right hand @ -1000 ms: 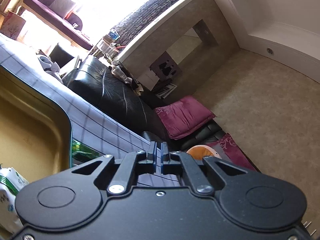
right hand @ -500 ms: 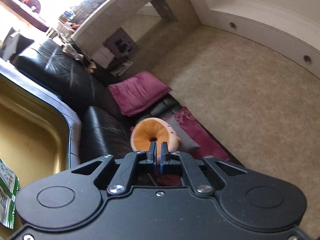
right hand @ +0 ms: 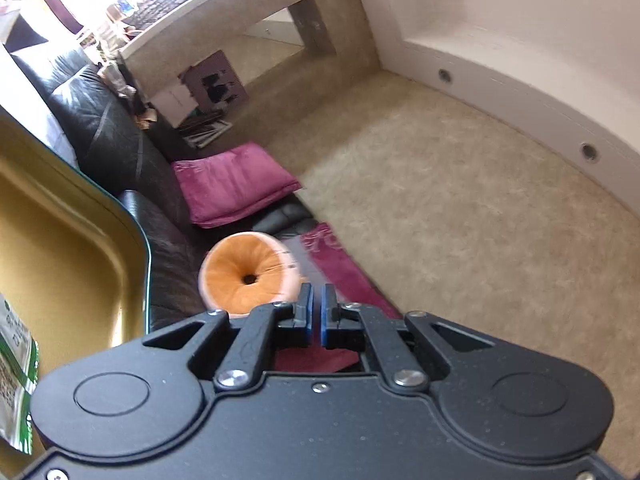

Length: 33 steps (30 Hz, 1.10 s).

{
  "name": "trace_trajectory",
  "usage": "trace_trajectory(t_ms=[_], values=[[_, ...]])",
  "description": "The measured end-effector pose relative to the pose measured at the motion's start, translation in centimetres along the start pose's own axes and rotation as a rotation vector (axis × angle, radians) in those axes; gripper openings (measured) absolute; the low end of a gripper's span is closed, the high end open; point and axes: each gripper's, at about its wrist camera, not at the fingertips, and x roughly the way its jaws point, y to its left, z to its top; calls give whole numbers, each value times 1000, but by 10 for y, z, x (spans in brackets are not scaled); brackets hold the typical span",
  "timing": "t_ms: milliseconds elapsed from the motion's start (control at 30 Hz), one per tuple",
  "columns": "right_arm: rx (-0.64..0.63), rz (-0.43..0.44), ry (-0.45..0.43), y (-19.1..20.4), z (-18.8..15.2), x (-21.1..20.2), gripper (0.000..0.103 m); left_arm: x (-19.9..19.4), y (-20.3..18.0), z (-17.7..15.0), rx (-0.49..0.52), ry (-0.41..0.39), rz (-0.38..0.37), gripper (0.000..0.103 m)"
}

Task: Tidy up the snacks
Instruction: 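Lift both tools out of the tray and swing back toward the bed, then move left gripper toward the white snack packet in the pile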

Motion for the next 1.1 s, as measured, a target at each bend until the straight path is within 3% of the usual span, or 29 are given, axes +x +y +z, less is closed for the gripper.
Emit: trace_trajectory(t_ms=[100,367,533,800,900,1000,1100], values=[[39,65,9,9,16,-5,3,2,6,-1,-3,3,16,44],[16,193,-105,61,65,-52,3,4,44,-3,-52,15,51,44],[33,239,-139,72,87,-63,2,9,71,-5,-90,28,61,44],[-28,155,-138,58,58,-11,3,11,86,-7,-84,28,59,44],[-73,112,-174,56,40,6,3,11,83,-8,-65,21,64,44],[-56,184,-230,50,25,15,3,11,79,-8,-56,17,65,44],[-88,204,-292,51,17,22,3,12,75,-8,-44,13,67,44]])
